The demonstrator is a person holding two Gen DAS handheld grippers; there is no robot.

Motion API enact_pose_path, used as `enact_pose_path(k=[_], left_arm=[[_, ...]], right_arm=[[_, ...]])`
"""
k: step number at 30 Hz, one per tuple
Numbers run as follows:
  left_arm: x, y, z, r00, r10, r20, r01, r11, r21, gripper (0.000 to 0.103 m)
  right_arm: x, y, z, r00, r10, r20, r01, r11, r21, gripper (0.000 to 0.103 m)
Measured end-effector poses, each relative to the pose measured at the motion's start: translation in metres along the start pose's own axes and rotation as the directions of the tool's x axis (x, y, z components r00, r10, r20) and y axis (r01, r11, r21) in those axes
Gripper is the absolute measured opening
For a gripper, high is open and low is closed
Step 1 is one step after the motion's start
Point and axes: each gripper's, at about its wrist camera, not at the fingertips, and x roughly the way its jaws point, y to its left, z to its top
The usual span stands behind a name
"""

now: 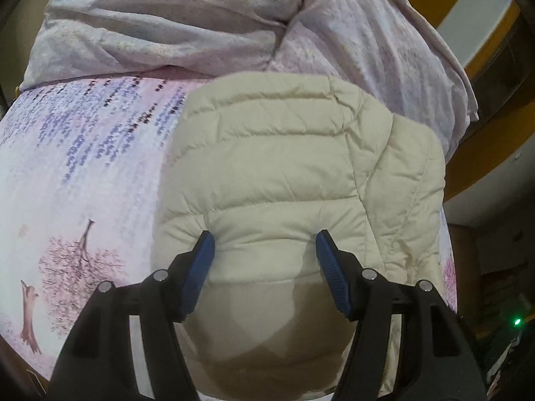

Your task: Fold large clothes

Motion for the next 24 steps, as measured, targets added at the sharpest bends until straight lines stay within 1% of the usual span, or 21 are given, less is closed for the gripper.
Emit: enact_pose_path(k=[7, 10, 13, 15, 17, 18, 19, 24], left_arm=[[0.021, -0.027, -0.016, 0.999, -0.008, -0.034, 0.01, 0.998, 0.06, 0.063], [0.03, -0.043, -0.026, 0.999, -0.002, -0.046, 0.007, 0.994, 0.105, 0.064], [0.037, -0.057, -0.034, 0.998, -0.003, -0.058, 0.011, 0.99, 0.142, 0.065], [0.043, -0.065, -0.039, 0.998, -0.003, -0.062, 0.013, 0.986, 0.168, 0.065], [0.046, -0.072, -0.043, 0.998, 0.0, -0.063, 0.012, 0.981, 0.193, 0.065], [0.048, -0.074, -0.045, 0.998, 0.002, -0.063, 0.011, 0.979, 0.205, 0.065], [0.05, -0.076, -0.047, 0.998, 0.005, -0.062, 0.009, 0.976, 0.216, 0.065], [0.053, -0.079, -0.05, 0.998, 0.002, -0.066, 0.012, 0.975, 0.221, 0.065]], right_arm=[[-0.009, -0.007, 0.012, 0.999, -0.007, 0.031, 0.006, 1.0, 0.026, 0.057], [-0.014, -0.009, 0.017, 0.999, -0.008, 0.045, 0.006, 0.999, 0.034, 0.057], [-0.018, -0.009, 0.021, 0.998, 0.012, 0.056, -0.014, 0.999, 0.045, 0.058], [-0.022, -0.003, 0.025, 0.997, 0.041, 0.067, -0.044, 0.998, 0.042, 0.058], [-0.024, 0.005, 0.03, 0.995, 0.07, 0.073, -0.072, 0.997, 0.024, 0.053], [-0.024, 0.011, 0.032, 0.994, 0.082, 0.07, -0.083, 0.997, 0.009, 0.046], [-0.024, 0.016, 0.034, 0.994, 0.089, 0.069, -0.089, 0.996, -0.003, 0.043], [-0.017, 0.043, 0.046, 0.991, 0.114, 0.067, -0.111, 0.992, -0.057, 0.036]])
